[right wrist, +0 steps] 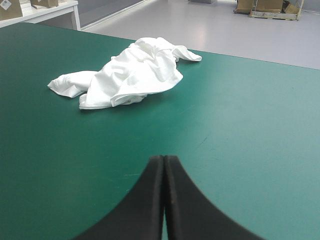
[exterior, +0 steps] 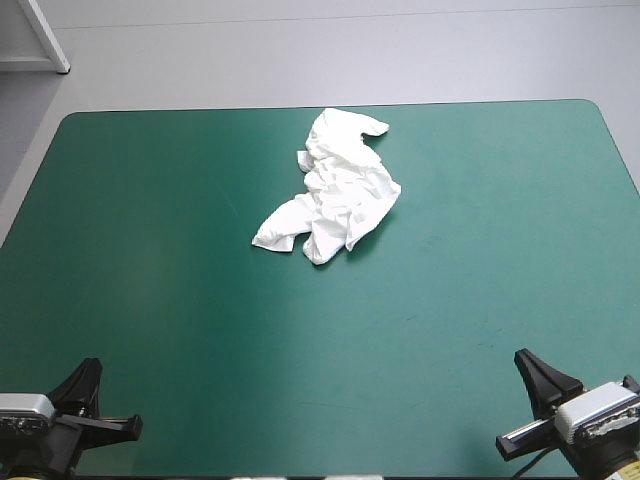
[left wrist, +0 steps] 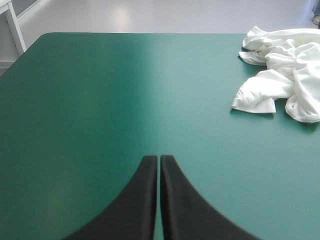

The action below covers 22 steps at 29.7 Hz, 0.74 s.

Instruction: Fold the cloth

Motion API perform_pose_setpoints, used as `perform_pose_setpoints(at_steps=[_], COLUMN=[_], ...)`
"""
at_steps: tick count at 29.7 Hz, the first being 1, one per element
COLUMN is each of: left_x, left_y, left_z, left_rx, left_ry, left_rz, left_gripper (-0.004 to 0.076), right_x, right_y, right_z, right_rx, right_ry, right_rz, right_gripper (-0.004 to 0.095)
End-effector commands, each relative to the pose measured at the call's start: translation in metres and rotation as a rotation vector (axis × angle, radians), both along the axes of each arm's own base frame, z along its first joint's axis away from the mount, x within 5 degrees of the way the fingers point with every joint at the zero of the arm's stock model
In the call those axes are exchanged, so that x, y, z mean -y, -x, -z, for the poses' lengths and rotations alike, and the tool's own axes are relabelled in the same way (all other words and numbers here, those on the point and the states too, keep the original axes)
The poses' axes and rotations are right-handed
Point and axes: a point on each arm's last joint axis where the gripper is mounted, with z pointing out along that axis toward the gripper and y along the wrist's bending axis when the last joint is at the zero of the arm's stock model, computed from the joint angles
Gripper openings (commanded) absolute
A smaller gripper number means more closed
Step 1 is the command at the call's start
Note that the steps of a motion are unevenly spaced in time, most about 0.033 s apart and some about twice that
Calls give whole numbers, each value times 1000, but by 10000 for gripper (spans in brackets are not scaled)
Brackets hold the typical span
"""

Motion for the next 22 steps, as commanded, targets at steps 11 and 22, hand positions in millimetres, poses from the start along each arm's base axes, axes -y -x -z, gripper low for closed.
perform_pose_setpoints(at_steps=[11, 22], left_x=[0, 5], left_y=[1, -4], left_z=[-12, -23], left_rx=[96, 72], left_ry=[16, 89], left_rz=[0, 38], left_gripper=[19, 19], right_x=[1, 3], right_y=[-2, -9], right_z=[-12, -17], right_rx=[67, 28], right_ry=[-30, 8], right_rz=[17, 45], right_gripper=[-17, -17])
